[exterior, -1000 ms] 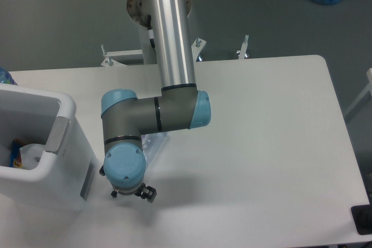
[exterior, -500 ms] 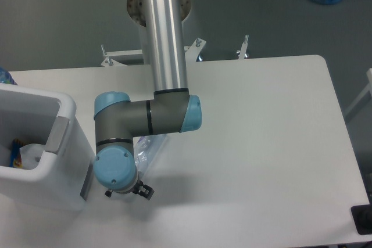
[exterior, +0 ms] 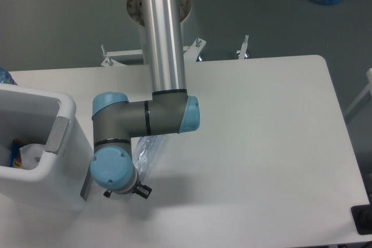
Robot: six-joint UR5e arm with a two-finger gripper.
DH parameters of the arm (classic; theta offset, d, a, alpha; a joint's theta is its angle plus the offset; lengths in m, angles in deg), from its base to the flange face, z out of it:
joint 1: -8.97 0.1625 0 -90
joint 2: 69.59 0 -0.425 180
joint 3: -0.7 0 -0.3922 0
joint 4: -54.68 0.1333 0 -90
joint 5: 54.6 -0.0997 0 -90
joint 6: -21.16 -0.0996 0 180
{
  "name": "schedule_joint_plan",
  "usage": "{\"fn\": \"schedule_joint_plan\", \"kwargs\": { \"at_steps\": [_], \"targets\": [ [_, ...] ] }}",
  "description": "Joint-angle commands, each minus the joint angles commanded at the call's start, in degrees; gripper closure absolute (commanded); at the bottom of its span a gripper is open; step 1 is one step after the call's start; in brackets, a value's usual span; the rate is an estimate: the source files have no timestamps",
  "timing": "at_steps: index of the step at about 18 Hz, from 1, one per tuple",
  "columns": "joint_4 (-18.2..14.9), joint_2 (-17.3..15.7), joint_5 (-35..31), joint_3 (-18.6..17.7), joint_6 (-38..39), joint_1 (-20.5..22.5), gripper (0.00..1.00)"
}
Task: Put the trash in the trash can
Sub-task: 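Lower the gripper and close it around the bottle's cap end, then lift the bottle and carry it over the bin opening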
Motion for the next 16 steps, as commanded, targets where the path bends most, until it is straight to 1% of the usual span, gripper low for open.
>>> {"fn": "schedule_joint_plan", "kwargs": {
  "at_steps": [3,5,7,9,11,12,13,14,16],
  "targets": [
    [0.0,-1.2,0.4,1.2,-0.4,1.0,0.60],
    [0.0,-2.9,1.2,1.9,-0.5,3.1,0.60],
    [0.2,-4.3,4.2,2.8,-0.6,4.2,0.60],
    [0.3,-6.5,7.6,3.6,-0.6,6.0,0.60],
    [0.4,-8.1,11.3,5.3,-0.5,7.5,0.61],
    [1.1,-8.9,13.4,6.3,-0.3,8.2,0.61],
    [2.6,-9.7,15.9,6.9,-0.1,8.9,0.61],
    [4.5,-10.8,18.6,6.9,0.0,9.7,0.60],
    [7.0,-13.2,24.2,7.0,0.1,11.2,0.60]
  ]
}}
